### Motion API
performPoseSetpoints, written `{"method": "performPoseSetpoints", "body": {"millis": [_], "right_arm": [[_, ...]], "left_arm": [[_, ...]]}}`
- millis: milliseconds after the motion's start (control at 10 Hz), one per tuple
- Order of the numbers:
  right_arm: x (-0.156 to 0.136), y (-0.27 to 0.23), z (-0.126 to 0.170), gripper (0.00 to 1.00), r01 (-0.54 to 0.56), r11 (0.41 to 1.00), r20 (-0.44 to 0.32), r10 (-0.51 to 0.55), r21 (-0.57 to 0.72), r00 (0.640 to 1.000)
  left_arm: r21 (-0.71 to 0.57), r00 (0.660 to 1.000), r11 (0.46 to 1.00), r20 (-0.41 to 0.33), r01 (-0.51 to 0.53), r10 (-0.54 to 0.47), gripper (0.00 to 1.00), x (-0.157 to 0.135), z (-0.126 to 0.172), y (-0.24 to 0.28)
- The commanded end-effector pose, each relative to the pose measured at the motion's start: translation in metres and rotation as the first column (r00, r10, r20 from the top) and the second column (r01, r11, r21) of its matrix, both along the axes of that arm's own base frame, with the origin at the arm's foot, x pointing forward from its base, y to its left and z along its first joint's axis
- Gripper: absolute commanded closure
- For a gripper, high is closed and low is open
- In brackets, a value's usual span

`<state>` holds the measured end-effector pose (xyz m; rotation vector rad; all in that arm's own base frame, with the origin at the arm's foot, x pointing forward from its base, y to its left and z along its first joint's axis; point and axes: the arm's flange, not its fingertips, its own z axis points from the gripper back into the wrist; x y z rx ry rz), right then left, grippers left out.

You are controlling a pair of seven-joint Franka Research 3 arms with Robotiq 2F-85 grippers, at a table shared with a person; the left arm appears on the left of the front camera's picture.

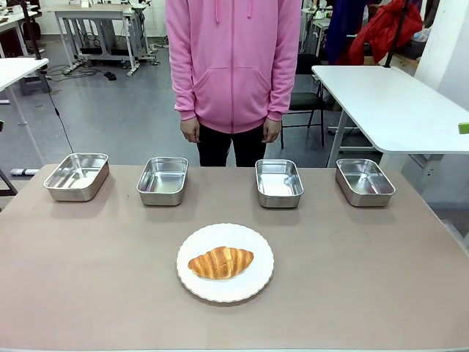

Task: Place the bread in the container.
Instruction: Place the Butter Roll into the Airtight Container indicated by the human.

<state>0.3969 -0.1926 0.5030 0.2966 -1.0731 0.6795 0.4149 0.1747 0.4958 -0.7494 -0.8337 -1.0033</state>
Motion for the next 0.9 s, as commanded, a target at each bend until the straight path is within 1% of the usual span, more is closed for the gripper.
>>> {"method": "performPoseSetpoints", "body": {"millis": [0, 800], "right_arm": [[-0.0012, 0.0013, 0.0012, 0.0, -0.009, 1.0, 0.01, 0.009, -0.005, 1.0], [-0.0012, 0.0013, 0.0012, 0.0, -0.009, 1.0, 0.01, 0.009, -0.005, 1.0]], "left_arm": [[0.001, 1.0, 1.0, 0.008, 0.003, -0.003, 0.0, -0.0012, 0.002, -0.0006], [0.001, 1.0, 1.0, 0.008, 0.003, -0.003, 0.0, -0.0012, 0.002, -0.0006]]}}
